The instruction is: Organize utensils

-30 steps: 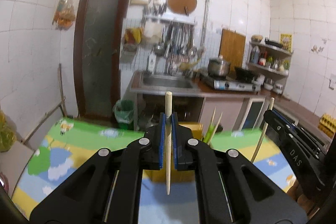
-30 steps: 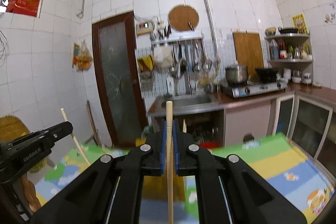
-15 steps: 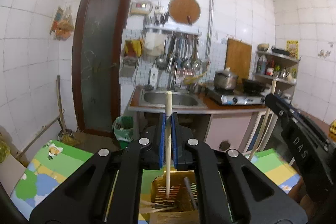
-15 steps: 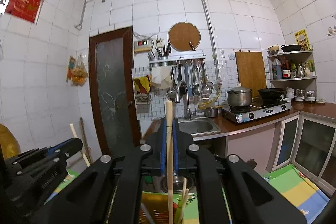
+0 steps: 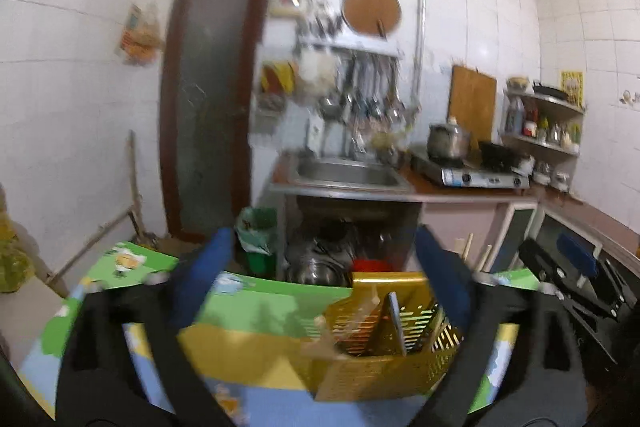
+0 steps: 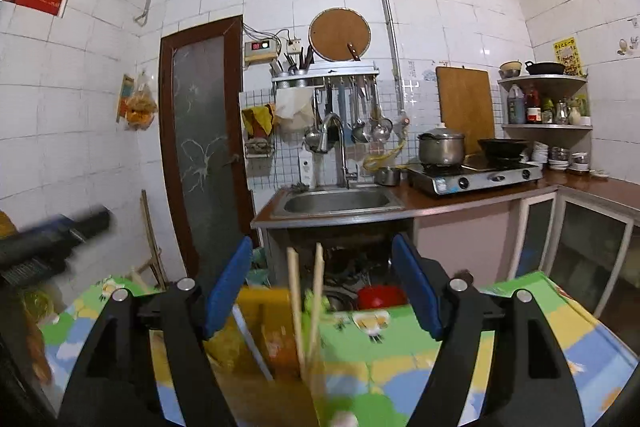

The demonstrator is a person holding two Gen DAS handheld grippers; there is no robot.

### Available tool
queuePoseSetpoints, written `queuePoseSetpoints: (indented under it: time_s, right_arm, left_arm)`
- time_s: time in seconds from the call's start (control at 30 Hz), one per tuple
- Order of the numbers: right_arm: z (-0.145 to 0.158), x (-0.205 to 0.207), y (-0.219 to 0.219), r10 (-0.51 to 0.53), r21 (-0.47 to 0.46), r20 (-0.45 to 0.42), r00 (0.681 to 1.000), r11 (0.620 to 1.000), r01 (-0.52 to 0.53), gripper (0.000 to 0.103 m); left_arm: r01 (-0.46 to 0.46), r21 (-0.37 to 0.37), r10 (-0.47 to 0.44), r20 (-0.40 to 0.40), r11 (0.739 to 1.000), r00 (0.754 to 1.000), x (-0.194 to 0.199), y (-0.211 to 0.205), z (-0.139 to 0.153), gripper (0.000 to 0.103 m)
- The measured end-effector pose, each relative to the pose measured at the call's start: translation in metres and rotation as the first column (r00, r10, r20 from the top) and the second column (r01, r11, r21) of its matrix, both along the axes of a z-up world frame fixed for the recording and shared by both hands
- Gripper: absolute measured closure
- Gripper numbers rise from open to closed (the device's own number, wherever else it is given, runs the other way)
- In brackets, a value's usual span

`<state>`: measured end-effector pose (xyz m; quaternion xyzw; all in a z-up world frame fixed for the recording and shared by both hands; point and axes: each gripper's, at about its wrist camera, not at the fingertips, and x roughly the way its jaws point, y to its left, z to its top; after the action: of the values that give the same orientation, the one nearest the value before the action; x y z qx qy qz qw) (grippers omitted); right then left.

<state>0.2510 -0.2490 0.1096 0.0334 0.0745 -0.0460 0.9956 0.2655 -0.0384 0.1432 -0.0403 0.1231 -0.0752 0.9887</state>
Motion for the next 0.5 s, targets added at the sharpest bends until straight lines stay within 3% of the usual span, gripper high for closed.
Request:
queuePoseSetpoints:
  time_s: [0.17,0.4,0.5]
  right_arm:
    - [-0.01,-0.069,-0.002,0.02,0.05,-0.02,1.0,0.999,-0.019,0.011]
    - [-0.057,-0.146,0.021,0.032,0.035,-0.109,0.994,0.999,-0.028,0.005]
    - [-0.076,-0.163,0.032,0.022,0.009,-0.13,0.991,1.0,-0.021,0.005]
  left_arm:
    - [-0.032,0.027,0.033,-0.047,0.999,0.998,-0.067,0.022,-0.012,0.005]
    - [-0.1,-0.027,0.096,-0.106,0.995,0.99,-0.15,0.059,-0.076,0.005]
    - [-0.121,-0.018,0.117,-0.134,0.993,0.984,-0.167,0.068,-0.103,0.005]
